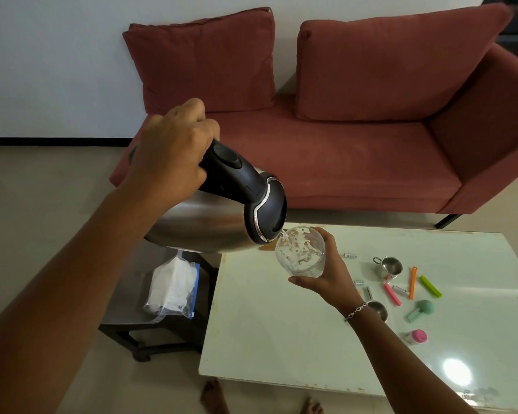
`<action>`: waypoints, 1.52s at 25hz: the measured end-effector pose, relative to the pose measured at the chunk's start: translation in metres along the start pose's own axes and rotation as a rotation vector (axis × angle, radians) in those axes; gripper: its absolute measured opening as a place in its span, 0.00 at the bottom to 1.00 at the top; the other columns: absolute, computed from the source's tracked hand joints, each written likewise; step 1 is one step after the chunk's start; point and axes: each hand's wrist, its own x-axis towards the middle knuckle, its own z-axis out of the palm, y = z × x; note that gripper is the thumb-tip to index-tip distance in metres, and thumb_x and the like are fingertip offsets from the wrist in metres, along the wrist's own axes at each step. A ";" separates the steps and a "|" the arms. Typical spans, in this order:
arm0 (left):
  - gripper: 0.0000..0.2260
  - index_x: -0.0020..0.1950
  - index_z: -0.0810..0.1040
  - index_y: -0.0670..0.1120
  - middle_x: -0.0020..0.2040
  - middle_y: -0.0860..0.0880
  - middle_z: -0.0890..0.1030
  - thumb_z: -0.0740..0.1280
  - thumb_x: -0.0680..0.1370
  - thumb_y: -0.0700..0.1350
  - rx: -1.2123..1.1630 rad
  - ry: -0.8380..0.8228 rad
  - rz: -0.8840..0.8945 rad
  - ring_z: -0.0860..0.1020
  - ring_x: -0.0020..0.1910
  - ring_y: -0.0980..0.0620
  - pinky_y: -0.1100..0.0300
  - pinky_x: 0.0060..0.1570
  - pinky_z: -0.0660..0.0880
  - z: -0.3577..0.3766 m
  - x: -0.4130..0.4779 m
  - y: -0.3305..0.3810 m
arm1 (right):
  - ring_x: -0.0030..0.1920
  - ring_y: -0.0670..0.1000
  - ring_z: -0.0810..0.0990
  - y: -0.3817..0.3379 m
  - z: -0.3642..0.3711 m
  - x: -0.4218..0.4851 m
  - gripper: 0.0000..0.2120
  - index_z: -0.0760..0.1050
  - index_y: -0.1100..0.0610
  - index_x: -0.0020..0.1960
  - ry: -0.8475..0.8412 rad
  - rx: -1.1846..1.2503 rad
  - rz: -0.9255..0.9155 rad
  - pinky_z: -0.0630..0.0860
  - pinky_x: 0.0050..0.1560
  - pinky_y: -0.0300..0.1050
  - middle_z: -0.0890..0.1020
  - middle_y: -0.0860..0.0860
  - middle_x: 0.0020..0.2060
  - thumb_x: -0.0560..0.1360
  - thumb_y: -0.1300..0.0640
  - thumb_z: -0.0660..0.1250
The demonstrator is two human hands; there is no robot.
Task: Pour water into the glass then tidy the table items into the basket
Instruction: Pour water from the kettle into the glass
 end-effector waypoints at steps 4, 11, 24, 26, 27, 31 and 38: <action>0.11 0.41 0.76 0.36 0.41 0.39 0.71 0.68 0.62 0.26 0.009 -0.006 0.008 0.62 0.36 0.48 0.52 0.38 0.63 0.001 0.001 0.000 | 0.60 0.51 0.71 -0.002 0.001 -0.001 0.41 0.58 0.44 0.60 -0.002 0.004 0.007 0.69 0.55 0.35 0.71 0.49 0.58 0.58 0.64 0.79; 0.11 0.41 0.75 0.36 0.41 0.38 0.72 0.68 0.62 0.26 0.017 -0.010 0.032 0.63 0.36 0.47 0.52 0.37 0.64 0.000 0.003 0.000 | 0.60 0.51 0.71 -0.006 0.001 -0.001 0.41 0.58 0.43 0.59 0.001 0.001 0.006 0.70 0.57 0.39 0.71 0.49 0.59 0.58 0.64 0.79; 0.11 0.41 0.76 0.35 0.40 0.36 0.73 0.69 0.61 0.26 0.022 -0.004 0.067 0.63 0.36 0.46 0.53 0.36 0.63 0.000 0.003 0.002 | 0.59 0.48 0.71 0.000 0.003 0.000 0.41 0.58 0.44 0.60 0.008 -0.001 -0.002 0.69 0.53 0.30 0.70 0.47 0.57 0.58 0.64 0.79; 0.11 0.40 0.76 0.35 0.40 0.36 0.73 0.69 0.61 0.26 0.020 -0.004 0.074 0.63 0.36 0.46 0.53 0.36 0.63 0.000 0.003 0.003 | 0.58 0.48 0.71 0.001 0.003 0.001 0.41 0.58 0.43 0.60 0.010 -0.007 -0.009 0.70 0.53 0.29 0.70 0.47 0.57 0.58 0.64 0.79; 0.11 0.40 0.76 0.35 0.40 0.36 0.73 0.69 0.61 0.26 0.019 -0.003 0.078 0.63 0.36 0.46 0.54 0.36 0.63 0.000 0.003 0.003 | 0.58 0.47 0.71 0.001 0.003 0.001 0.41 0.58 0.42 0.59 0.012 -0.008 -0.009 0.70 0.52 0.27 0.70 0.47 0.57 0.58 0.64 0.79; 0.11 0.40 0.75 0.35 0.40 0.36 0.73 0.70 0.60 0.26 0.021 -0.007 0.093 0.63 0.36 0.47 0.54 0.36 0.63 0.000 0.003 0.004 | 0.58 0.47 0.71 0.002 0.004 0.000 0.40 0.59 0.40 0.57 0.024 -0.006 -0.011 0.70 0.49 0.22 0.70 0.47 0.57 0.58 0.64 0.79; 0.12 0.39 0.75 0.35 0.40 0.36 0.73 0.70 0.60 0.26 0.024 -0.005 0.125 0.63 0.36 0.47 0.54 0.36 0.63 -0.002 0.002 0.007 | 0.57 0.46 0.71 0.000 0.006 -0.005 0.39 0.60 0.38 0.56 0.010 -0.006 -0.018 0.68 0.51 0.27 0.69 0.43 0.56 0.59 0.63 0.79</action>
